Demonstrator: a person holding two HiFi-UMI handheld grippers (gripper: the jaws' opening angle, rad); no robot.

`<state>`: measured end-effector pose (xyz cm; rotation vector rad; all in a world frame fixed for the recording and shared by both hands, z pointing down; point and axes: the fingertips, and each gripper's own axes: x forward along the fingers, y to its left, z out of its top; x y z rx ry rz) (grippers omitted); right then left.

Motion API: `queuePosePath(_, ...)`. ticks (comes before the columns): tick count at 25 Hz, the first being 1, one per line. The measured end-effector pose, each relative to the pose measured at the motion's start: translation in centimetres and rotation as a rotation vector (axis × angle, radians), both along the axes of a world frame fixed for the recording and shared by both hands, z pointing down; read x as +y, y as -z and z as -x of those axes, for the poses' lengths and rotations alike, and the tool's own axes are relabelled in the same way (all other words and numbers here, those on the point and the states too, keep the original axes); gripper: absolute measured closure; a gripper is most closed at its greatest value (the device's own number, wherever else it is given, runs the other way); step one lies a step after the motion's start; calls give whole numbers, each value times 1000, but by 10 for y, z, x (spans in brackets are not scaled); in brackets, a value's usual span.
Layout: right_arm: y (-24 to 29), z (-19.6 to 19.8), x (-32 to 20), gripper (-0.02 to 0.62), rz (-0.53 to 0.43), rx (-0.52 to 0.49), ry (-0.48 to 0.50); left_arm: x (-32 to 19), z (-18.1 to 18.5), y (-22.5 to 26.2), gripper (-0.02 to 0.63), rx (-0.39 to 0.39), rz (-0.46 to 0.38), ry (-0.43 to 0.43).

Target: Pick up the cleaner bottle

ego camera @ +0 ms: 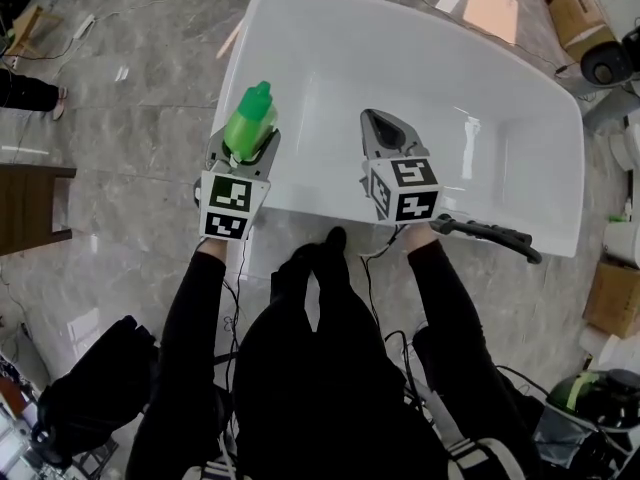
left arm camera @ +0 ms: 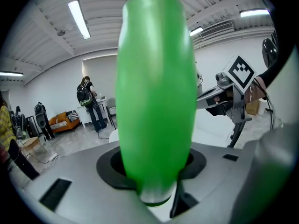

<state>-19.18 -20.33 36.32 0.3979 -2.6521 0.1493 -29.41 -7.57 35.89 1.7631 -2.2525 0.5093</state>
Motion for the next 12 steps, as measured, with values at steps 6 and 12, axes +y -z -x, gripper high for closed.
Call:
queuePosePath(6,-15,10,10,594,20,23,27,16,6,-19,407,31,37,26)
queuePosePath(12,-34,18,17,594,53,41,37,26,8,-42,407,59,76,36)
